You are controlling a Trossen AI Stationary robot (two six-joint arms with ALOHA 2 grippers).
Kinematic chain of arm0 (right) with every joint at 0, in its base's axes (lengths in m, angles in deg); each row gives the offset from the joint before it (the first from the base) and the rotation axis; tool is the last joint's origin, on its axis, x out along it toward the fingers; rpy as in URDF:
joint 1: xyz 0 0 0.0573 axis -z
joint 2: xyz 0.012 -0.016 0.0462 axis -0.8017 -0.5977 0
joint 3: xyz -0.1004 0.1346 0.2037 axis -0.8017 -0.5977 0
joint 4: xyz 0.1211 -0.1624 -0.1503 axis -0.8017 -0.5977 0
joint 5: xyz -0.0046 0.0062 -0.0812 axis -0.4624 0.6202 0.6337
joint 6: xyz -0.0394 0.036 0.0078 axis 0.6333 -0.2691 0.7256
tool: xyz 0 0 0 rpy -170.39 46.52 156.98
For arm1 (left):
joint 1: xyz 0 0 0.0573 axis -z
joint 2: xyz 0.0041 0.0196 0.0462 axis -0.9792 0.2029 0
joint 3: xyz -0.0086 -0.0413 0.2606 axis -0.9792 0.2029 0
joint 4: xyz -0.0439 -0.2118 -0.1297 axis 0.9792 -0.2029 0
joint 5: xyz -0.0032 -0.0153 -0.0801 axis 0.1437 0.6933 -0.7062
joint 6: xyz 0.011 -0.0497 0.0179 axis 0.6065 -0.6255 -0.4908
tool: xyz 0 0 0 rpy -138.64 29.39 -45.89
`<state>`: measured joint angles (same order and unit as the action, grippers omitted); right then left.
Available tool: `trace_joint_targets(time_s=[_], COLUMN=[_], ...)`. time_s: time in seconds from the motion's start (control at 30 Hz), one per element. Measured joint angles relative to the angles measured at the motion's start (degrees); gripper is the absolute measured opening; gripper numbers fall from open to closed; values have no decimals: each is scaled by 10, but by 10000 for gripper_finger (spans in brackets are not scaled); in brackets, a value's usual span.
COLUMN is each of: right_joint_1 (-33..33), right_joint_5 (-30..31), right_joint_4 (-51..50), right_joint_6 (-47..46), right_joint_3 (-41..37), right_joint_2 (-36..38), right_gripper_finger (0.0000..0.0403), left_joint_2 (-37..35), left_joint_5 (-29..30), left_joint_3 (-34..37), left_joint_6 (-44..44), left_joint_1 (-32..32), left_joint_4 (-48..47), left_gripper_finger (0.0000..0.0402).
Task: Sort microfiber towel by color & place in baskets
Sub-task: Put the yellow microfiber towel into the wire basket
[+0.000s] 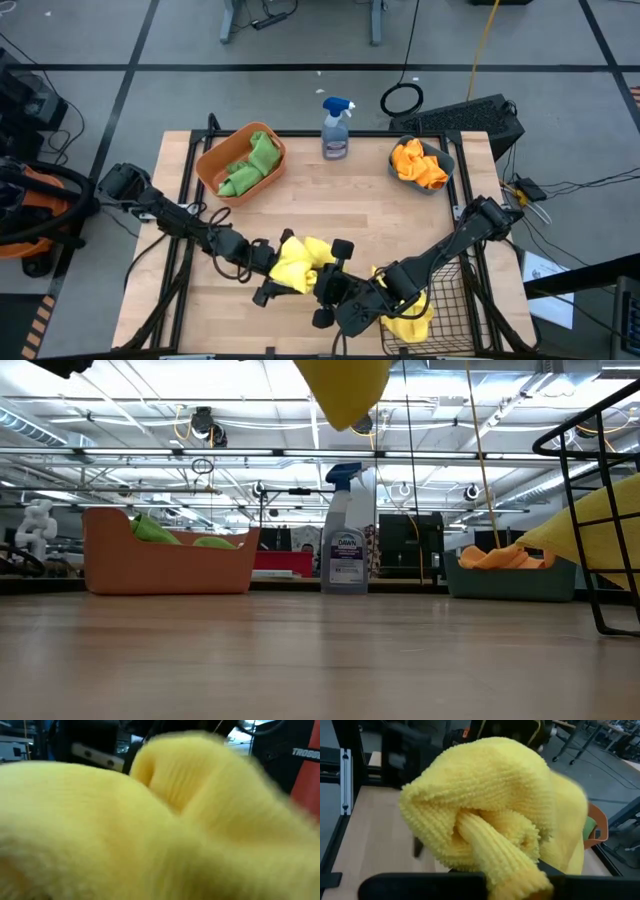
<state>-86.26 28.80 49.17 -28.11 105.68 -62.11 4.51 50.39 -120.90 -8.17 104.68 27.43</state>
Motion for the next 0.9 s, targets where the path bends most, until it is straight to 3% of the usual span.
trace_joint_targets(time_s=[0.6, 0.73, 0.9], right_joint_1=[3, 3, 3], right_joint_5=[-16, -26, -46], right_joint_4=[-1, -1, -1], right_joint_6=[4, 4, -5], right_joint_3=[-13, -13, -13], right_joint_2=[-1, -1, -1], right_gripper_finger=[16, 16, 36], left_joint_2=[7, 7, 8], left_joint_5=[-11, -13, -12], left_joint_3=[0, 0, 0], left_joint_6=[0, 4, 10], left_joint_1=[0, 0, -1], left_joint_4=[27, 28, 27], left_gripper_finger=[300, 247, 124])
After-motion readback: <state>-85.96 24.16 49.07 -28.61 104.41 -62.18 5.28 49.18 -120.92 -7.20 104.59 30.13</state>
